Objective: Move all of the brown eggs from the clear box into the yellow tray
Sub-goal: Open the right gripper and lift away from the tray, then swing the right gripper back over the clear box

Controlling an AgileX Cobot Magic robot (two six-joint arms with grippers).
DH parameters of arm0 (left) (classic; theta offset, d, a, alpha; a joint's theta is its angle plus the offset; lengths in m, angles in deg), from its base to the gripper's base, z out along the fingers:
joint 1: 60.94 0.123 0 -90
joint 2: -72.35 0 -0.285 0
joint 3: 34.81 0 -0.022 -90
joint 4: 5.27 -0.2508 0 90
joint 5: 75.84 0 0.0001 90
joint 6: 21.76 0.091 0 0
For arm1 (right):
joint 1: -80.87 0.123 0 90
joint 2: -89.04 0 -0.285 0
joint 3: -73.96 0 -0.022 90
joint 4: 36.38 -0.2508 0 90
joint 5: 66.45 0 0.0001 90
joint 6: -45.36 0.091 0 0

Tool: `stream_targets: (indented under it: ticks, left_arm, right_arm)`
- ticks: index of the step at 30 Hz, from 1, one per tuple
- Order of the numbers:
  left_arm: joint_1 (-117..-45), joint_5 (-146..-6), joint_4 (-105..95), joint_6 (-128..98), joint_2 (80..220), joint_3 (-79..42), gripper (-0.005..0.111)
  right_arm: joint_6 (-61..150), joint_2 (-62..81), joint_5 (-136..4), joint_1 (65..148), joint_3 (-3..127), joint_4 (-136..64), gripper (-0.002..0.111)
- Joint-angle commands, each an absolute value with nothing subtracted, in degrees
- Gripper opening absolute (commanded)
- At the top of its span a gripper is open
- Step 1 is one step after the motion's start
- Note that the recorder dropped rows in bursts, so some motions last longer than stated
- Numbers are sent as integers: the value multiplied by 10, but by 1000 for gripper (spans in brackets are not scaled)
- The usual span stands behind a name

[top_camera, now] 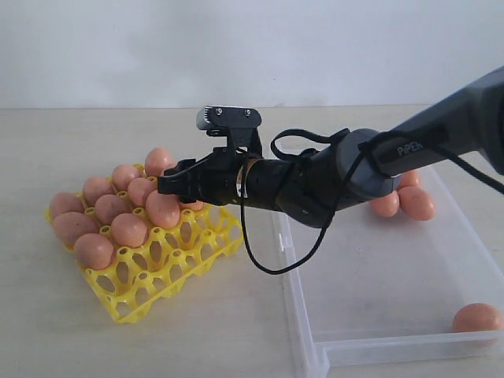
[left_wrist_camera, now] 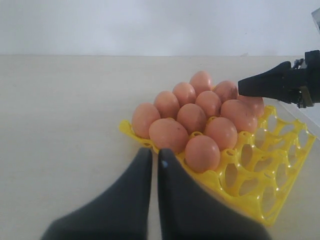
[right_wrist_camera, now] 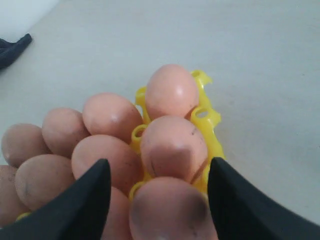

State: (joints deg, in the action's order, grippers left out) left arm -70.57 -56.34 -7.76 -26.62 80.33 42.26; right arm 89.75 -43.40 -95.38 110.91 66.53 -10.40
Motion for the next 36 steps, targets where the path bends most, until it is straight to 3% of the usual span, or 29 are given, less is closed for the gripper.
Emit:
stream_targets:
  ticks: [1,17,21,25,26,29,34,36]
  left_arm:
    - [-708,-565,-76,-267,801,424,4]
    - [-708,-565,-76,-267,801,424,4]
    - [-708,-565,-76,-267,801,424,4]
    - [-708,-565,-76,-267,801,424,4]
    - [-708,-565,-76,-267,801,424,4]
    - [-708,-565,-76,-267,801,424,4]
    - [-708,-565,-76,-267,801,424,4]
    - [-708,-565,-76,-267,801,424,4]
  right_arm:
    - [893,-433,-963,1105,666,-104,51]
    - [950,-374,-962,1105,666,-84,51]
    - [1047,-299,-941,1105,666,102,51]
    - [1360,-210,-951,1105,666,560,50]
    - [1466,-180,-983,1105,659,636,42]
    - [1397,-108,-1034,1097,619,636,0]
    - [1236,-10,-854,1111,590,636,0]
    - [1091,24,-575,1161,562,636,0]
